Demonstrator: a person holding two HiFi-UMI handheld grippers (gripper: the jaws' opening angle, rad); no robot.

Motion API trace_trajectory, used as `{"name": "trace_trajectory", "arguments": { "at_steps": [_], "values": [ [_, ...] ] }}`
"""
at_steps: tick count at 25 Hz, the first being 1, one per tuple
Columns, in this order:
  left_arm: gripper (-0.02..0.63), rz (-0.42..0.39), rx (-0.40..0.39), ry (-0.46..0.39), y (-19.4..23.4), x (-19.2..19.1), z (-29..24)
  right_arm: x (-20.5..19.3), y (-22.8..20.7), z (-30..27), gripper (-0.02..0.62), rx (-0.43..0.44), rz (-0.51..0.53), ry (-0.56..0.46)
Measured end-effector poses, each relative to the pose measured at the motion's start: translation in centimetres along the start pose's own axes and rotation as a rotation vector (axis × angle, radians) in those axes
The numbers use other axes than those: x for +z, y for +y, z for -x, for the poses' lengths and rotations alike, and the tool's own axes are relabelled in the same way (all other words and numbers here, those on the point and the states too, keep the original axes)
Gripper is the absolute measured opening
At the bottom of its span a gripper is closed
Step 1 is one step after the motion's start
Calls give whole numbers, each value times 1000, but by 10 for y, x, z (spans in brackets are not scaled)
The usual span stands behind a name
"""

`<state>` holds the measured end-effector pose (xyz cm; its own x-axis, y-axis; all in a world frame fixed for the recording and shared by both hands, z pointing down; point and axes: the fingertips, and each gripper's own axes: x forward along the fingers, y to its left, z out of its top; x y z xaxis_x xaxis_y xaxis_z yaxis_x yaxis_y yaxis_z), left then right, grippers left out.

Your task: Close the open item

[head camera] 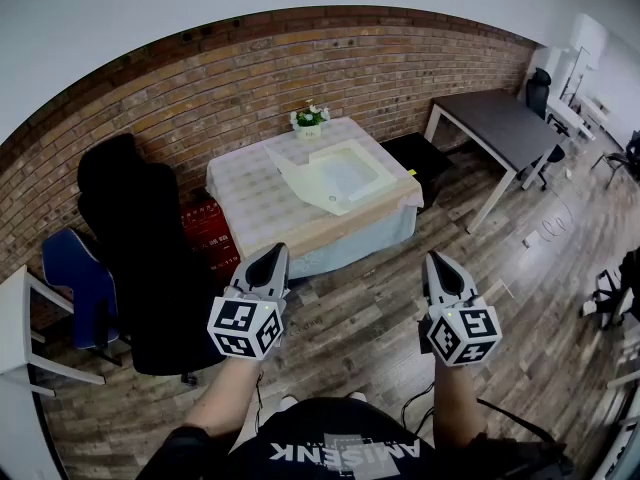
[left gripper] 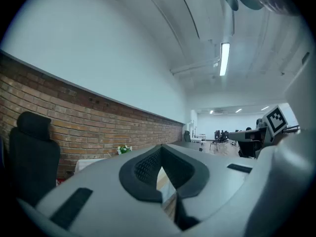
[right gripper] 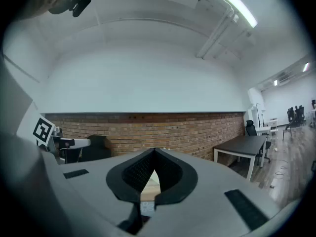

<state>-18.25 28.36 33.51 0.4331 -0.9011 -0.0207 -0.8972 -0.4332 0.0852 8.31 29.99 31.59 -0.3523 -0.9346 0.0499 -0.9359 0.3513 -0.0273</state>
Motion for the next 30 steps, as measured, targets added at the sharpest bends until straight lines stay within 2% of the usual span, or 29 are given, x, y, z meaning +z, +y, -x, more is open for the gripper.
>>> {"name": "trace_trajectory", "arguments": {
  "at_steps": [16, 25, 30],
  "values": [
    [11, 1, 32, 8, -27, -5, -15, 1, -31, 8, 41, 28, -37, -16],
    [12, 13, 64, 3, -51, -11, -32, 0, -63, 14, 43, 48, -28, -19],
    [12, 46, 84, 0, -72, -14, -47, -4, -86, 22, 43, 78, -20, -5]
  ]
}}
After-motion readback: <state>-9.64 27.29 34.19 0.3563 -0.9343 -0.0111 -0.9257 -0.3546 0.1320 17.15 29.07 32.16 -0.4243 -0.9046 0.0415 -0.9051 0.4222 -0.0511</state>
